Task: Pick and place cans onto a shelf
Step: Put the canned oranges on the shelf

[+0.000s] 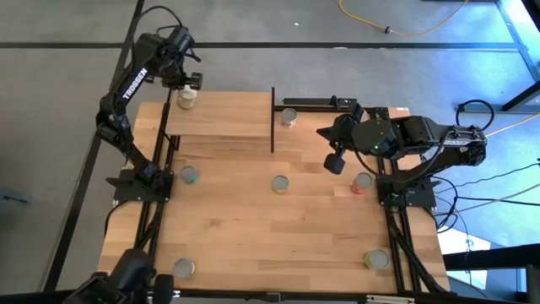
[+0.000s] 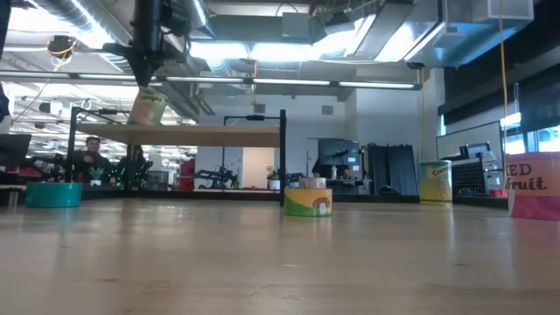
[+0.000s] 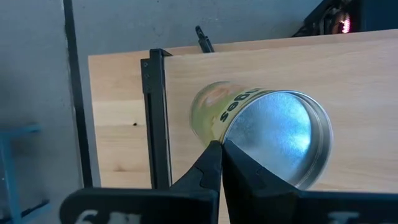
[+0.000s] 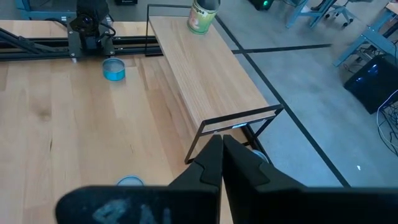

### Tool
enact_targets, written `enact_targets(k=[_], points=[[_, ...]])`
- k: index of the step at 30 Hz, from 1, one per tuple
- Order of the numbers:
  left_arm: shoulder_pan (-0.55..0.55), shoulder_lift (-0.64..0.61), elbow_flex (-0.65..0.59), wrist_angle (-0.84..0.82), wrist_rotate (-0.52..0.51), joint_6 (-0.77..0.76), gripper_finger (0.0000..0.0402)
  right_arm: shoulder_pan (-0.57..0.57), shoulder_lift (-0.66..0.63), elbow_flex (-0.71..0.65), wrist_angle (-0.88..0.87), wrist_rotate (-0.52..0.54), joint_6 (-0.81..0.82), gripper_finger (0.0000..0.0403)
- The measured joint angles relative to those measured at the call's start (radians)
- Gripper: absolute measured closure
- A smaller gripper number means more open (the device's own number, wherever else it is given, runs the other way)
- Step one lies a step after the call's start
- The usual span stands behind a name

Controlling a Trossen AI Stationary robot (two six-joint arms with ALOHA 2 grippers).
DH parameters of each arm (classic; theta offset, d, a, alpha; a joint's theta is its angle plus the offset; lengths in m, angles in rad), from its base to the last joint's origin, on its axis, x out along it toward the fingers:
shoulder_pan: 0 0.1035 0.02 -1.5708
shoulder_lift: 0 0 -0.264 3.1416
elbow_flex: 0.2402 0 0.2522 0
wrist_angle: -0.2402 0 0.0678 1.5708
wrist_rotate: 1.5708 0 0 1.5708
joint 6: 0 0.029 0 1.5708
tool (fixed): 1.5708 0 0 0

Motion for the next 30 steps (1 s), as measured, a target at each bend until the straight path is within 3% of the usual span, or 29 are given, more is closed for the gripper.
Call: enact_targets(k=[30], points=[[0.0, 0.011, 0.0, -0.011, -0.007, 0.011, 0.0373, 0.0, 0.0, 0.0, 0.001, 0.0, 0.026, 0.039]])
